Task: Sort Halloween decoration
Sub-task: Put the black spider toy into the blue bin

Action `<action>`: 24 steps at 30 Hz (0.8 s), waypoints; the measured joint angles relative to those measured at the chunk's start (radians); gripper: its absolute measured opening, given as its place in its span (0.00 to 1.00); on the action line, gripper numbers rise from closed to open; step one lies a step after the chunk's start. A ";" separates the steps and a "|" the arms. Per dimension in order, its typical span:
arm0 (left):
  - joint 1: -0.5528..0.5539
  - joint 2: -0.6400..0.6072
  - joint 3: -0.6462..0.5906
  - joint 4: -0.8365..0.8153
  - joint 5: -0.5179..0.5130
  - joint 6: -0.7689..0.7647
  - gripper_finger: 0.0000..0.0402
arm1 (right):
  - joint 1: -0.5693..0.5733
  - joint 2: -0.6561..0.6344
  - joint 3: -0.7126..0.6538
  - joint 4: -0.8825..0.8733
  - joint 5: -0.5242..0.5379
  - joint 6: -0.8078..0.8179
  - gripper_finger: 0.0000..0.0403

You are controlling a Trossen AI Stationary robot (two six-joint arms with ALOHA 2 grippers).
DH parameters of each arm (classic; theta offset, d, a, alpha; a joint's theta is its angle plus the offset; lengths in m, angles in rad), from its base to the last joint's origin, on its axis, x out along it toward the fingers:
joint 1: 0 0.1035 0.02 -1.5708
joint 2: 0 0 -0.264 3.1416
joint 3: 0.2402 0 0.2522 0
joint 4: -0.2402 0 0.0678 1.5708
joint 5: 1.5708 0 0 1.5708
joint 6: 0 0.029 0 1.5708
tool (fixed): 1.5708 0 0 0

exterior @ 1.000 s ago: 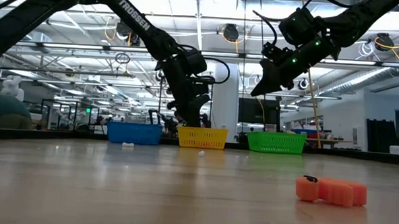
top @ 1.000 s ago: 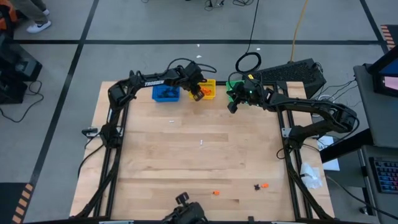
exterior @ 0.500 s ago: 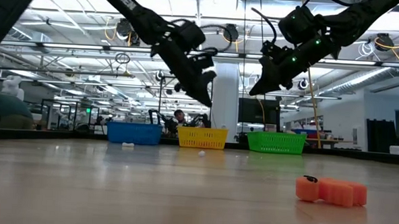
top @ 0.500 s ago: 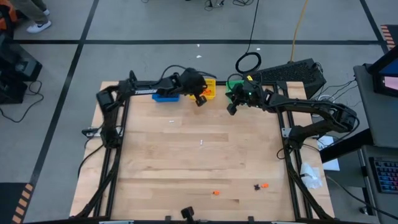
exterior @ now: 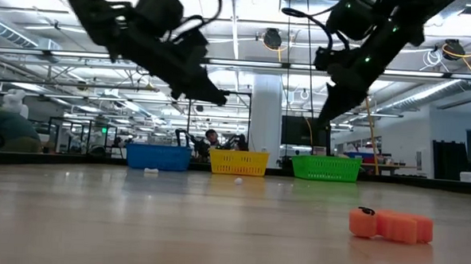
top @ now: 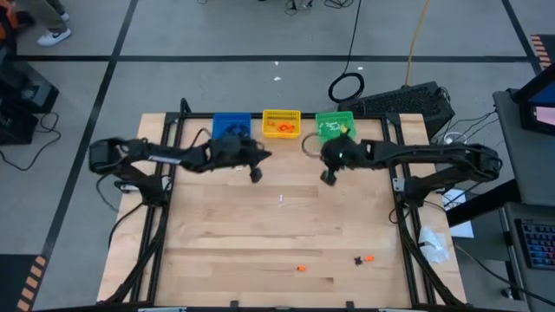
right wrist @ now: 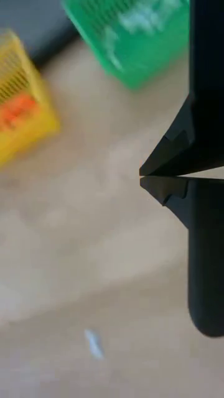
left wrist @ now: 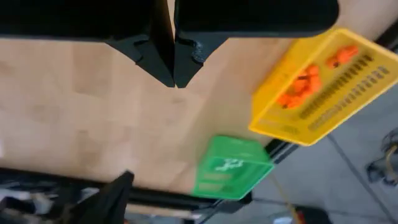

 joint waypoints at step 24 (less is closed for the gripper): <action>-0.209 -0.068 -0.154 0.119 -0.040 0.027 0.00 | 0.849 0.083 0.022 -0.370 -0.283 0.871 0.48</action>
